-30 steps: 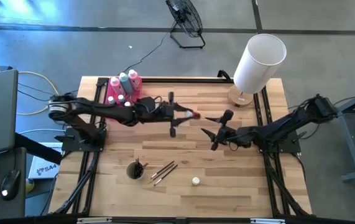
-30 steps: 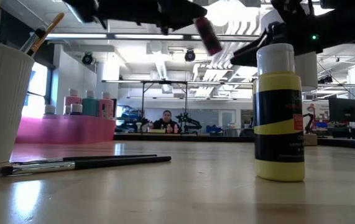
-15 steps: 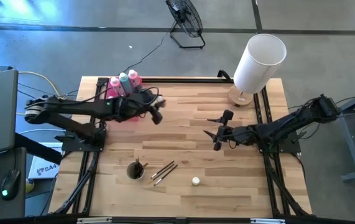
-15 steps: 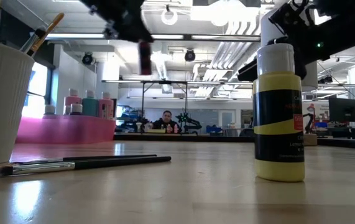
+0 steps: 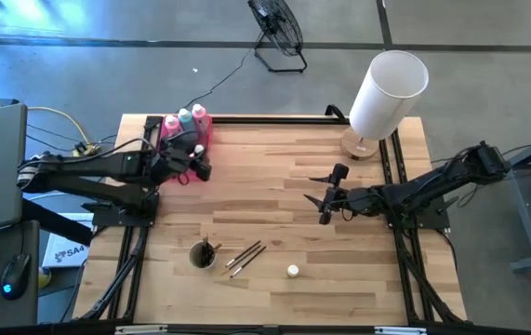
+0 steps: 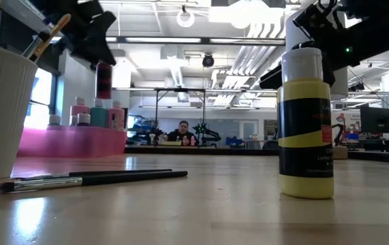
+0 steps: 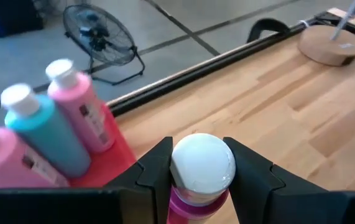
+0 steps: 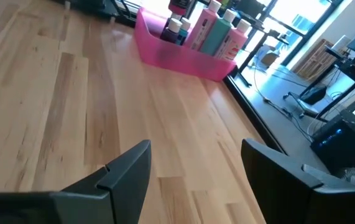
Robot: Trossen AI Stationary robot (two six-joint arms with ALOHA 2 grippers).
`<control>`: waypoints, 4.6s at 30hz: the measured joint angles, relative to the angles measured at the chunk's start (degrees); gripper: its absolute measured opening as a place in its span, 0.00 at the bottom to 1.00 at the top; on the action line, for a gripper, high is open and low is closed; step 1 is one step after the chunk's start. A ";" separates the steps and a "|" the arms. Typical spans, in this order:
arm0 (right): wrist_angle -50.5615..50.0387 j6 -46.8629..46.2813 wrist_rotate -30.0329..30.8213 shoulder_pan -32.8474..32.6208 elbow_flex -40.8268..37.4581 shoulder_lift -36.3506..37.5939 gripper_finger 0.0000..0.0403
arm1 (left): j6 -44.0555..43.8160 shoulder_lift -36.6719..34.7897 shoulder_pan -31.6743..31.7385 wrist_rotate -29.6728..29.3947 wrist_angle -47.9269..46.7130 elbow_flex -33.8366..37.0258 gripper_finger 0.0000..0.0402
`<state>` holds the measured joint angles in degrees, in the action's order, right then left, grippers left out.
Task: Pick & Place Paint Supplies
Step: Put the small pink paint bottle into the pink bin, then put the small yellow paint bottle into the pink bin
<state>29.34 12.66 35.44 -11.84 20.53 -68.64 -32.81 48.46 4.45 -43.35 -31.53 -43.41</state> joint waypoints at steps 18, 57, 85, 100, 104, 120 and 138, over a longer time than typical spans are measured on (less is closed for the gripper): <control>-0.01 -2.39 -0.28 0.00 0.00 -0.01 0.61 | -7.53 -13.70 0.00 -2.56 -1.71 12.67 0.30; 3.06 -1.92 0.59 0.01 0.02 -0.02 0.61 | -24.21 -22.63 0.02 -9.34 -7.45 28.65 0.30; 2.51 -1.88 -0.94 0.00 0.02 -0.02 0.61 | -19.53 -22.59 0.04 -6.58 -6.23 28.65 0.37; 2.54 -1.38 -0.92 0.00 0.02 -0.02 0.61 | -6.20 -22.59 0.04 -5.38 -1.36 22.81 0.57; 2.54 -0.59 -0.92 0.00 0.02 -0.02 0.61 | -5.27 -22.60 0.04 -4.24 -1.13 18.17 0.57; 2.58 -0.39 -1.76 -0.04 0.02 -0.02 0.61 | -5.59 -19.07 0.02 3.33 13.42 17.21 0.57; 0.63 -1.31 -5.15 -6.27 0.02 -0.02 0.60 | 15.01 -8.19 -11.12 11.54 40.71 17.30 0.57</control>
<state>29.97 11.35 30.29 -18.11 20.56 -68.66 -17.80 40.27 -6.67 -31.81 9.18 -26.11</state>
